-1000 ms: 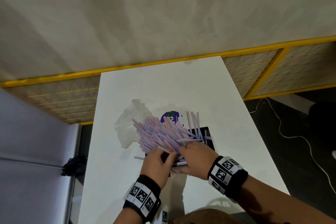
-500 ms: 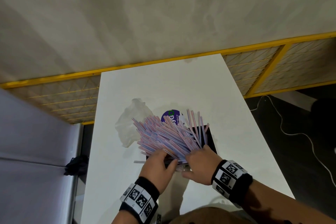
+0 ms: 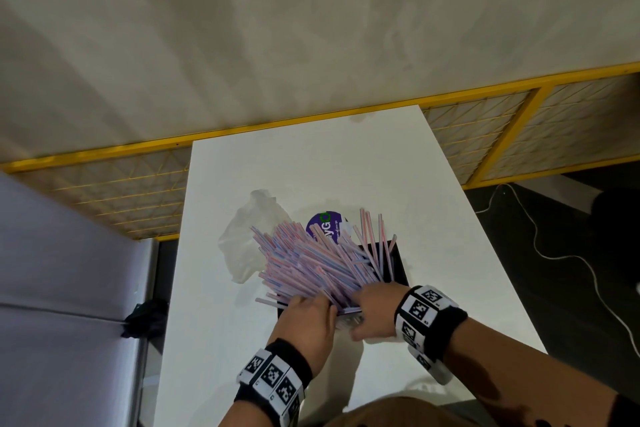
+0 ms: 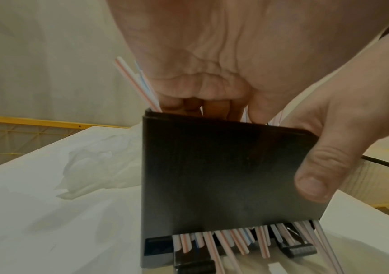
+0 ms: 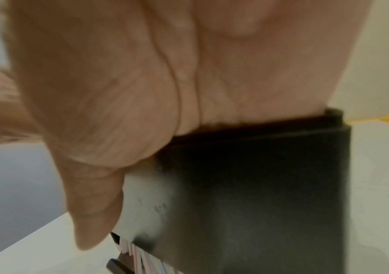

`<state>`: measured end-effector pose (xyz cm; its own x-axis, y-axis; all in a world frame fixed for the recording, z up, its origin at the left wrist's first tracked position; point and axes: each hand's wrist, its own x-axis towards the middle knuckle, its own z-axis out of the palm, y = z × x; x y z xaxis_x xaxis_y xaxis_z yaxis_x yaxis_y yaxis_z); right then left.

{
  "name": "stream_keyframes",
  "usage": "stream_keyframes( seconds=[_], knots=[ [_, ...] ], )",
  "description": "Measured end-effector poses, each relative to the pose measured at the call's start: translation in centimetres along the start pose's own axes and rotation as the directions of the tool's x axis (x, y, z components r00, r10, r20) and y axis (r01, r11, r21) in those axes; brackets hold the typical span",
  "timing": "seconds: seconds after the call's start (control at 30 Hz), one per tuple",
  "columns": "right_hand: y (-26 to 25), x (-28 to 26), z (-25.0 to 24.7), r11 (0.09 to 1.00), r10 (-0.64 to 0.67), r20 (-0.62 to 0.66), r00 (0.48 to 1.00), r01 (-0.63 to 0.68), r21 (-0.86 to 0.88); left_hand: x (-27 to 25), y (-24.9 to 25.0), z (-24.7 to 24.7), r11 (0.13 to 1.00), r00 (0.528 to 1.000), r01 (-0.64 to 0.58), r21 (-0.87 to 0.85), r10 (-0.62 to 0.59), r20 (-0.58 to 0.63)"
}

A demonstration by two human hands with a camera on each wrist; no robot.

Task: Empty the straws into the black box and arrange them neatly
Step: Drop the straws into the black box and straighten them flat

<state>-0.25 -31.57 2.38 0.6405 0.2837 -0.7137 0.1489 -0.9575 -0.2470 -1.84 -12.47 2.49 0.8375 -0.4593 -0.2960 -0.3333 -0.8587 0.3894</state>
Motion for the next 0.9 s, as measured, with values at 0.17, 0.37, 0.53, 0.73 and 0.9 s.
stream_keyframes(
  seconds=[0.17,0.37,0.53,0.73,0.9],
  knots=[
    [-0.1,0.0,-0.2,0.999,0.017,0.052,0.999,-0.019,0.051,-0.1,0.1,-0.2,0.995,0.999,0.009,-0.099,-0.005,0.044],
    [-0.1,0.3,0.2,0.990,-0.006,-0.063,0.998,-0.003,-0.138,0.0,0.0,-0.4,0.984,0.996,0.006,-0.178,0.010,0.086],
    [0.1,0.6,0.9,0.997,-0.008,-0.146,0.989,-0.004,-0.082,0.2,0.0,0.0,0.993,0.997,-0.008,-0.121,0.017,0.072],
    [0.2,-0.1,0.9,0.987,-0.079,-0.255,0.964,0.041,-0.153,0.5,-0.1,0.0,0.997,0.997,-0.069,-0.024,0.070,0.043],
    [-0.8,-1.9,0.6,0.980,-0.150,-0.359,0.921,0.092,-0.175,0.2,0.2,0.2,0.994,0.996,-0.089,0.056,0.089,0.005]
  ],
)
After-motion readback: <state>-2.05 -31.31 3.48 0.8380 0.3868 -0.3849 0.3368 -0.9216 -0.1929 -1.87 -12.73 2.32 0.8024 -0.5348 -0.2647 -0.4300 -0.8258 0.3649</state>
